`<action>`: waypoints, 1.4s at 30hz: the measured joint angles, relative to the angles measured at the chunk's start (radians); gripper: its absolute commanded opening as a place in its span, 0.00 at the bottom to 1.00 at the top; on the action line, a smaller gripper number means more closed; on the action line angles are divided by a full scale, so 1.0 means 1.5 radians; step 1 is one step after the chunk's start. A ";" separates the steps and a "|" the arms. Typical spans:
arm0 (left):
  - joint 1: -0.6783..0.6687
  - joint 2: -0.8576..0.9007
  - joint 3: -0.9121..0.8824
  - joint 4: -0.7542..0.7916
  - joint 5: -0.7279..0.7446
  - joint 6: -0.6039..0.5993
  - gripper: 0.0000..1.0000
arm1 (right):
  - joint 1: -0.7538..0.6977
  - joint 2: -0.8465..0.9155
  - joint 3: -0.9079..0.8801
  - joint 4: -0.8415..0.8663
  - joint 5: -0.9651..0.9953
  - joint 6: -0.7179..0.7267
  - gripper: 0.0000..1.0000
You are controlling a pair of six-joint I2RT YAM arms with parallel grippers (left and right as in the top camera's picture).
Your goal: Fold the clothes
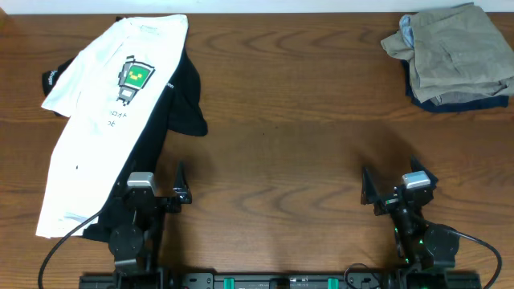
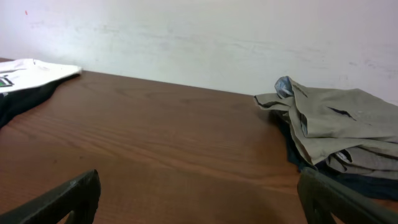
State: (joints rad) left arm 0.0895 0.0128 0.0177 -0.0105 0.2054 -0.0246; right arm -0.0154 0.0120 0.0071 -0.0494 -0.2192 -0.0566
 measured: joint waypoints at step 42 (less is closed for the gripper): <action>-0.010 0.000 0.000 0.000 -0.002 0.000 0.98 | 0.000 0.000 0.000 0.000 0.000 0.000 0.99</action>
